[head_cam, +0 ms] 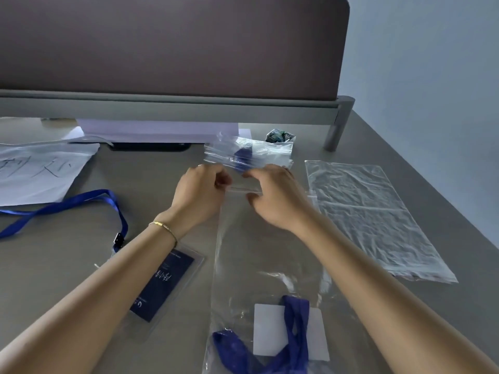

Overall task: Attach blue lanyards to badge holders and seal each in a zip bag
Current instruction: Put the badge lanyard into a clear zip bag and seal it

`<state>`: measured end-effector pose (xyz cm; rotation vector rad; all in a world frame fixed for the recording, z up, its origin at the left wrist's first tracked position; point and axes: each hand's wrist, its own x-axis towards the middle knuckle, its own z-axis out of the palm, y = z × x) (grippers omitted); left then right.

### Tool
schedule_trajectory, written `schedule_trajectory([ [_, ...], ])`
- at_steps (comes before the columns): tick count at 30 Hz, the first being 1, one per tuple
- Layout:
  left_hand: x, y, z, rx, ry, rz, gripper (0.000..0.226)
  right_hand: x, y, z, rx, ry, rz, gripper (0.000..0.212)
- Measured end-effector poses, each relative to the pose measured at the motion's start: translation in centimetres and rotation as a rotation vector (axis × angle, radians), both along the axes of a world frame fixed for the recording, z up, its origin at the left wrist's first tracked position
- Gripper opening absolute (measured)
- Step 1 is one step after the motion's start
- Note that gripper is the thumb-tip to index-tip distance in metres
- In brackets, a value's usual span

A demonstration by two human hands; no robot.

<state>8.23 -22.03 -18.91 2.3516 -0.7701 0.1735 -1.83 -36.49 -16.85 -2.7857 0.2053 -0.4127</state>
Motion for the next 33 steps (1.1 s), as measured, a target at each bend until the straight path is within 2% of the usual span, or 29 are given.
schedule_trajectory([
  [3, 0.0, 0.1, 0.6, -0.046, -0.056, -0.078, 0.018, 1.3, 0.1, 0.2, 0.037, 0.021, 0.001, 0.041],
  [7, -0.2, 0.4, 1.6, -0.079, -0.081, -0.162, 0.019, 2.2, -0.3, 0.2, 0.106, -0.020, -0.002, 0.014],
  [11, -0.2, 0.7, 2.0, -0.033, -0.026, -0.239, 0.042, 2.3, -0.5, -0.2, 0.103, -0.016, 0.033, 0.012],
  [14, -0.1, 0.8, 2.0, 0.023, -0.038, -0.230, 0.049, 2.2, -0.5, -0.1, 0.087, -0.024, 0.038, 0.010],
  [23, -0.9, 0.8, 3.1, -0.002, -0.075, -0.262, 0.048, 1.8, 0.1, 0.7, 0.038, 0.003, 0.094, 0.013],
  [33, -1.2, 0.9, 3.7, -0.052, 0.018, -0.302, 0.044, 1.3, 0.2, 1.7, -0.069, 0.053, 0.104, 0.010],
])
